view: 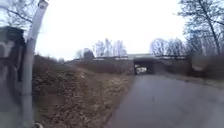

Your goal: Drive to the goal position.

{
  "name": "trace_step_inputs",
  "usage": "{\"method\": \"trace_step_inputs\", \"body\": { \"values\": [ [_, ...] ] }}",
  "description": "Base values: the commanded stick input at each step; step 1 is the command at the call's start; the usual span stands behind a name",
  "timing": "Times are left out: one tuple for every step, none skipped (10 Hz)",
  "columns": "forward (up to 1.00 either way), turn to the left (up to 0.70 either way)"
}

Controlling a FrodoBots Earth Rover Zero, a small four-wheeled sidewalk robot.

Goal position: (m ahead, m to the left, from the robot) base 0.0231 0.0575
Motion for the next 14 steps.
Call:
{"method": "trace_step_inputs", "body": {
  "values": [
    [0.00,0.70],
    [0.00,0.70],
    [0.00,0.70],
    [0.00,0.70],
    [0.00,0.70],
    [0.00,0.70],
    [0.00,0.70],
    [0.00,0.70],
    [0.00,0.70],
    [0.00,0.70],
    [0.00,0.70],
    [0.00,0.70],
    [0.00,0.70],
    [0.00,0.70]
  ]
}}
